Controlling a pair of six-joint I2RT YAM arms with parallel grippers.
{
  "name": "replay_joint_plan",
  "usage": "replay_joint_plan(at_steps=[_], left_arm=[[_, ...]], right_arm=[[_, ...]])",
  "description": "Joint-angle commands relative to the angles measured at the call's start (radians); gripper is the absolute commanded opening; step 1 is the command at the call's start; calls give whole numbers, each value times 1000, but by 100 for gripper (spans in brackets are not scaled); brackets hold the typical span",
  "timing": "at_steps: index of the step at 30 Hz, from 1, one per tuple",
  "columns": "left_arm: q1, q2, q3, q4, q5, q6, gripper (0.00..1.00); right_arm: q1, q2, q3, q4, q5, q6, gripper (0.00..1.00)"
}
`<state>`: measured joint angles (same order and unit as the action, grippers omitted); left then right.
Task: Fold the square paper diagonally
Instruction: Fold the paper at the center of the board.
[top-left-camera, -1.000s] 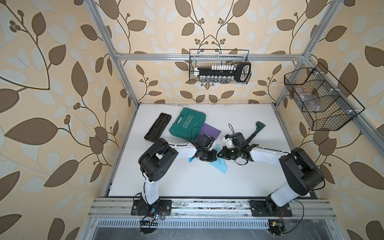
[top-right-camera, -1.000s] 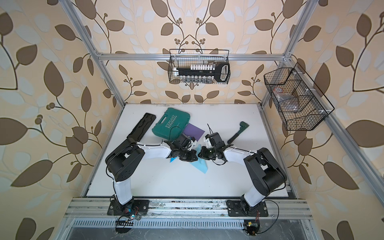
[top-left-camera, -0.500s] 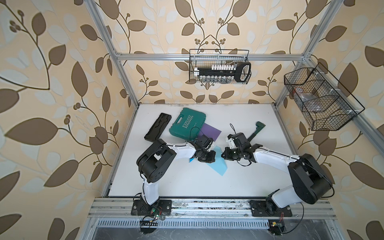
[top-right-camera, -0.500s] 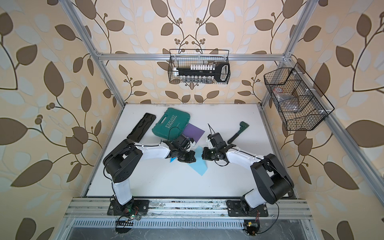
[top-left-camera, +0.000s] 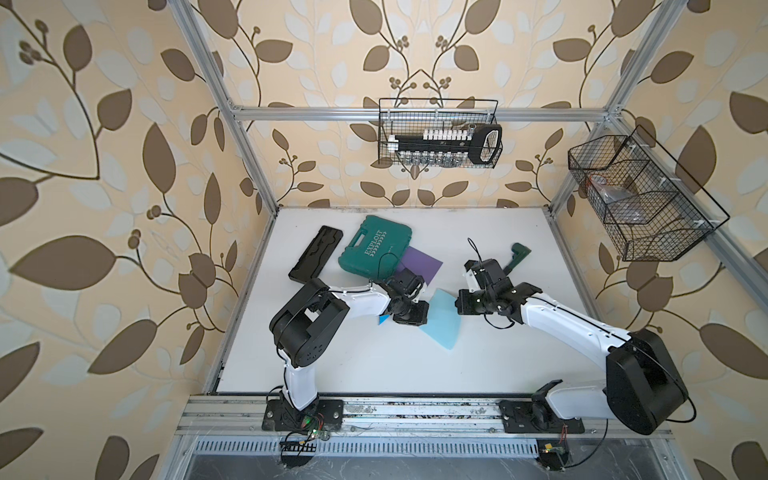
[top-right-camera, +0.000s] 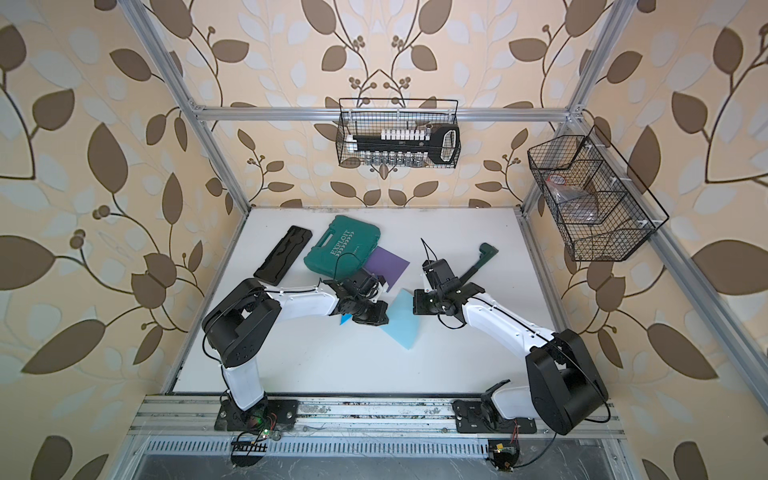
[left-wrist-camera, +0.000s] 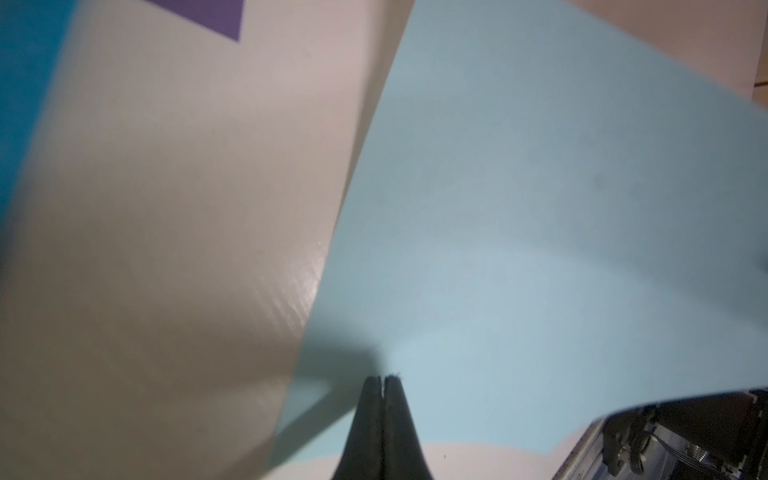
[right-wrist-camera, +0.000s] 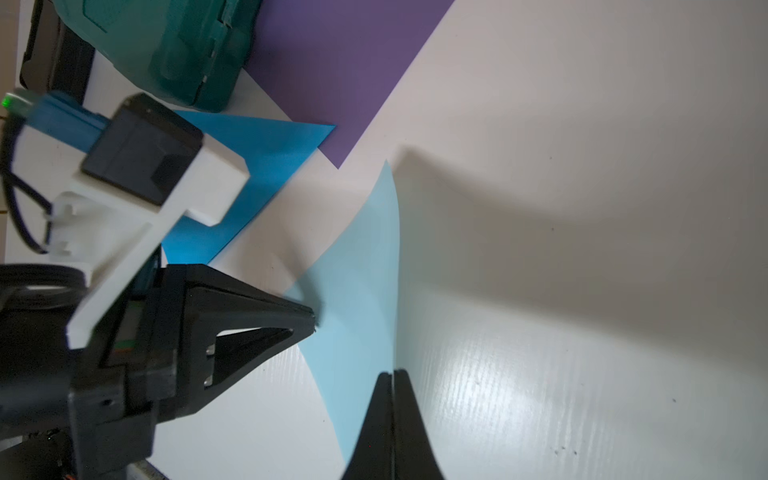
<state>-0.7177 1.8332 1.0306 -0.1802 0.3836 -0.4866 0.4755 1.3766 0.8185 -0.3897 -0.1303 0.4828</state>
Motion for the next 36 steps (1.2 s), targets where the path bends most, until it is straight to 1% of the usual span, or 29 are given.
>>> replay_joint_plan(at_steps=[1,6,13,26,30,34,36], left_arm=[[18,-73,0,-28,-18,29,0],[21,-64,1,-20,2,32,0],[21,-49,-21,8,38,21,0],[21,-29,-59,6,29,31,0],[21,-13,-64,21,35,31,0],[21,4,-69,42,42,28,0],[21,5,-68,44,42,25,0]], right_arm=[[-5,22,30,-25,17,-36,0],[-6,33,35,-22,6,-39,0],[-8,46,36,-24,21,-32,0],[-12,47,36,-26,8,-33,0],[-15,48,22,20,-56,-18,0],[-12,77,-4,117,-154,45,0],[-7,100,-10,149,-178,69,0]])
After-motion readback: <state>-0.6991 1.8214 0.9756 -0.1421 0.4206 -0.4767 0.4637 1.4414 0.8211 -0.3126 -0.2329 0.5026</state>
